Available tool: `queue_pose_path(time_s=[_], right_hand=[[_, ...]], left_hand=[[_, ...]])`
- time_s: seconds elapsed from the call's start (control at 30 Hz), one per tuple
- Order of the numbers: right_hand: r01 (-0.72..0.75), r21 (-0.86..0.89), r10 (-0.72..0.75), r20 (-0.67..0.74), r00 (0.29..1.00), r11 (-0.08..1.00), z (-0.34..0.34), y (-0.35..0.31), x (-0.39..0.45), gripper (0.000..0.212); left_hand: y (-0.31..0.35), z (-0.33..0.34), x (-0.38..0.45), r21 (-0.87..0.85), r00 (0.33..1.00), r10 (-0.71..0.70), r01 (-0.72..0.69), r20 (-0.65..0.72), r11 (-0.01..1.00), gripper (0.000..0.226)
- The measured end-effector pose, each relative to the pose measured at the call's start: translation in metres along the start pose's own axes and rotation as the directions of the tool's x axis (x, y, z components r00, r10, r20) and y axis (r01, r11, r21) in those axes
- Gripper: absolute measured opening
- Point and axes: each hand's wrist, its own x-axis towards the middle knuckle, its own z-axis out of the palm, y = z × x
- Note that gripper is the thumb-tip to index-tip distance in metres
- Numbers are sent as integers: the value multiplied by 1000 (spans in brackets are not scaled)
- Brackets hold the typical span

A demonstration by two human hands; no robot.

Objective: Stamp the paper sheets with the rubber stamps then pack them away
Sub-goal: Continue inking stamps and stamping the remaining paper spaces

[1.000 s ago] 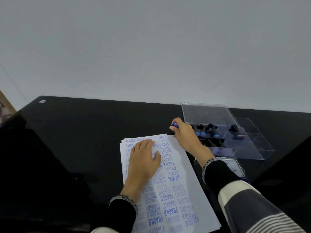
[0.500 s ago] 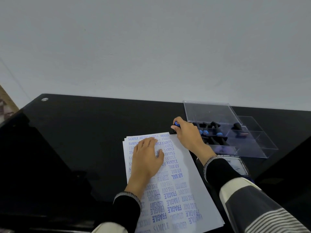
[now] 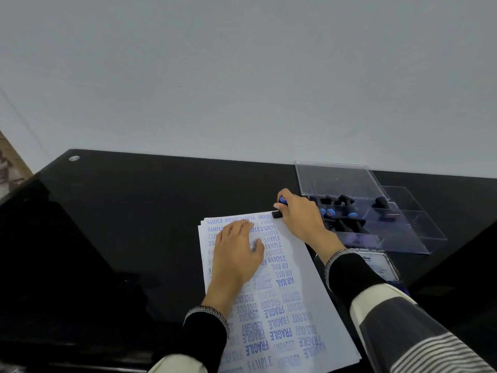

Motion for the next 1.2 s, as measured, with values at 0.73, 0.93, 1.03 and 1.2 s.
queue_pose_path(time_s=[0.73, 0.93, 1.03, 1.2], right_hand=[[-33, 64, 33, 7, 999, 997, 10, -4, 1, 13], [-24, 23, 24, 6, 1000, 999, 10, -6, 2, 17], [-28, 25, 28, -6, 1000, 999, 11, -6, 1, 17], [-20, -16, 20, -11, 1000, 1000, 11, -8, 1, 19]], left_hand=[[0, 0, 0, -2, 1000, -17, 17, 20, 1000, 51], [0, -1, 0, -3, 1000, -15, 15, 13, 1000, 51], [0, 0, 0, -2, 1000, -14, 14, 16, 1000, 51], [0, 0, 0, 2, 1000, 1, -1, -10, 1000, 50]])
